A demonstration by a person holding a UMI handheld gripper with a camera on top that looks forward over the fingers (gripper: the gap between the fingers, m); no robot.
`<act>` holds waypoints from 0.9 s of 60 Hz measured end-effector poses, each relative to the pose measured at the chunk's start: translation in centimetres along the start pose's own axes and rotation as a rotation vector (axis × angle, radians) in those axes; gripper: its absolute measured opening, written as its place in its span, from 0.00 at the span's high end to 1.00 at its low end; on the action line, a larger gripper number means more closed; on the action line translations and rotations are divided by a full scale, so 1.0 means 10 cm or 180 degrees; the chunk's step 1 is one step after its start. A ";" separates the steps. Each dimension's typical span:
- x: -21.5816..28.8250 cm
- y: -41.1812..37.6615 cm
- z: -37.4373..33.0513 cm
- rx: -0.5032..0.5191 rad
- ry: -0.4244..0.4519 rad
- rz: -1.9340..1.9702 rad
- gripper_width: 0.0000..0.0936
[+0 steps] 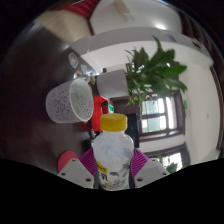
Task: Pour water
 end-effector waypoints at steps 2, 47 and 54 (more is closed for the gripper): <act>0.05 0.02 0.03 -0.0093 -0.0025 -0.0221 0.57; 0.42 0.23 0.08 -0.0438 0.0190 -0.0652 0.56; 0.30 0.31 -0.01 0.0154 0.0240 0.0630 0.55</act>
Point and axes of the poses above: the point between the fingertips, and its own axes, seen from behind it with the camera up: y to the right, x up, z forward, the way the camera looks, the point moved 3 cm from there along -z, backward, against the way the camera looks, and after that the axes turned 11 degrees about -y, right-handed, at the moved point
